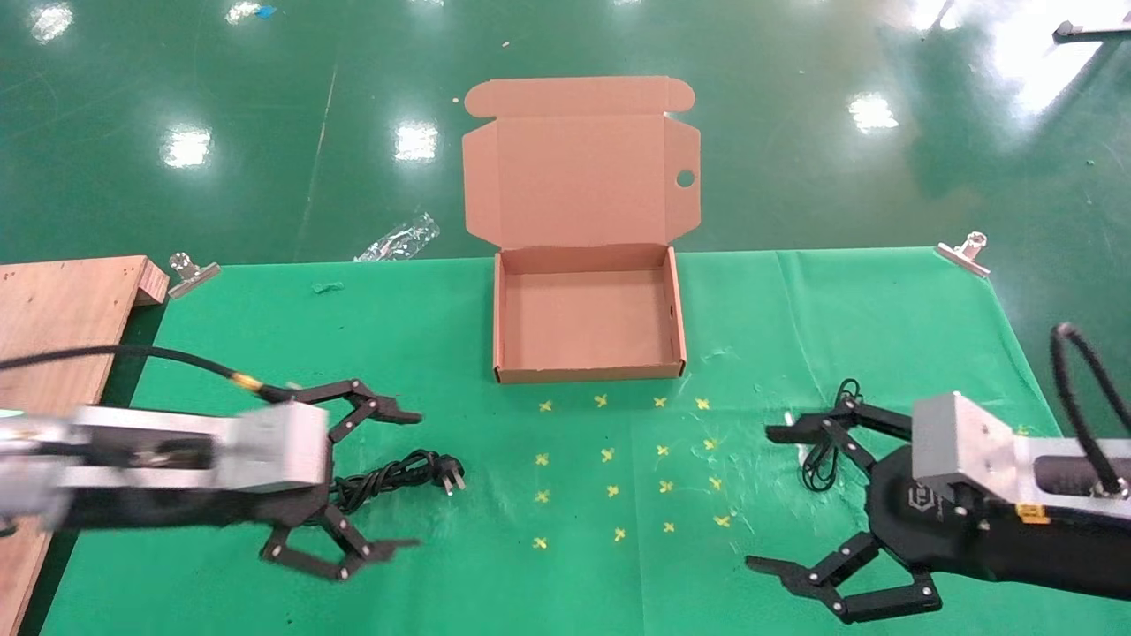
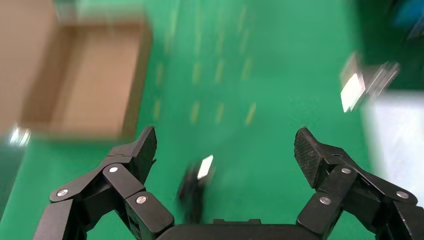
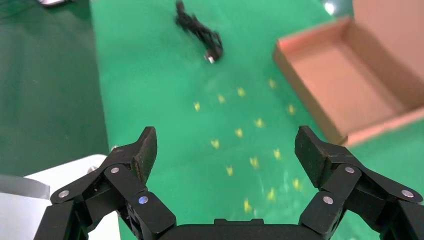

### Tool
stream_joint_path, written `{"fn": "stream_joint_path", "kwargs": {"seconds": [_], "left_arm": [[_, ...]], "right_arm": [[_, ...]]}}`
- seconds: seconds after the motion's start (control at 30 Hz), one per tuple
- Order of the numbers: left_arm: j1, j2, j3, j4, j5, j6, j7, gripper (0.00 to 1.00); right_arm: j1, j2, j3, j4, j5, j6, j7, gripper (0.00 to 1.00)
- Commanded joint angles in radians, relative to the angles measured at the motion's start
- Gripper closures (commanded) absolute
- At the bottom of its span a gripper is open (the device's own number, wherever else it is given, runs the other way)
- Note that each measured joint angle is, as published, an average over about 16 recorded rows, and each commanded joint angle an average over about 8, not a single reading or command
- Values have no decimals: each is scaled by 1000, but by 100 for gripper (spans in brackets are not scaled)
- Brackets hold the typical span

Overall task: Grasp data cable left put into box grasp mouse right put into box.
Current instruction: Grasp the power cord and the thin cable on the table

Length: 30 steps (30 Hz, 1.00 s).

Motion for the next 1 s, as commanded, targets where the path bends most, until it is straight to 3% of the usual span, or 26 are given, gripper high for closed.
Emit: {"fn": "stream_joint_path", "kwargs": {"seconds": [0.03,0.23,0.43,0.8,1.0], "left_arm": [[-29,23,42,-2,130,-28,-12,0],[-43,103,130,0,377,-75,-127,0],[-26,166,182,3,530,-112,-216,0],[-12,225,220,13,666,-142,-308,0],[-20,235,226,13,683,-130,-328,0]], "right_arm": [[-16,8,-7,1,-29,26,9,0],[-33,23,-1,5,-40,48,4,0],[-39,36,4,6,-48,62,6,0],[-48,51,2,7,-75,81,6,0],[-53,50,-33,3,-188,128,34,0]]}}
